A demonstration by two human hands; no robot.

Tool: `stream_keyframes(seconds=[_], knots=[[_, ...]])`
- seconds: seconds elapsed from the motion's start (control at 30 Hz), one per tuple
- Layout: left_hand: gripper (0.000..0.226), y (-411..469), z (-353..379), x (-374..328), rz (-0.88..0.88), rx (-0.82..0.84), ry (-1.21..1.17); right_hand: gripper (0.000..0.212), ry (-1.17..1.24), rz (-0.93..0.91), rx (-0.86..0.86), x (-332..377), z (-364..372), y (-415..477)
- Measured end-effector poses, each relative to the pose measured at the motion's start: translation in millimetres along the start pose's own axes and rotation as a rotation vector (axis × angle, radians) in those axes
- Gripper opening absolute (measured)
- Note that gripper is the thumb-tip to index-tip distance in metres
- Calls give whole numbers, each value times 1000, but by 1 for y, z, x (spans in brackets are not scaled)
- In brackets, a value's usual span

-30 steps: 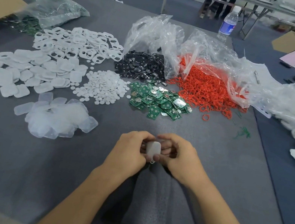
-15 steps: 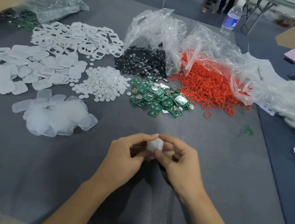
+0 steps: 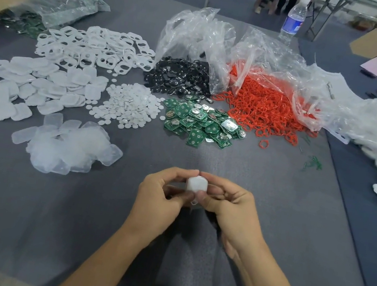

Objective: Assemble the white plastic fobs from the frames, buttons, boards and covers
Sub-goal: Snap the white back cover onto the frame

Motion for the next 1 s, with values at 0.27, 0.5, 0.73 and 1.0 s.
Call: stream_keyframes(seconds=[0.27,0.5,0.73,1.0], knots=[[45,-1,-1,-1,-15,16,4,17,-114,-93,-56,5,-1,-3],[17,-7,4,-4,-123,20,-182,15,-62,-96,-71,6,3,-4],[10,-6,5,-2,-169,-55,-205,24,-74,-80,-95,1,3,-4],[27,-7,1,2,-178,-62,-239,30,-83,11,32,-4,4,-7]])
Point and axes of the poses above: each hand's wrist, its own y-axis towards the middle knuckle, its own z-axis out of the palm, x = y × z, the point moved 6 cm from there along y, towards the middle knuckle, and after that the axes turned 13 degrees about -x, right-handed, at the moved point
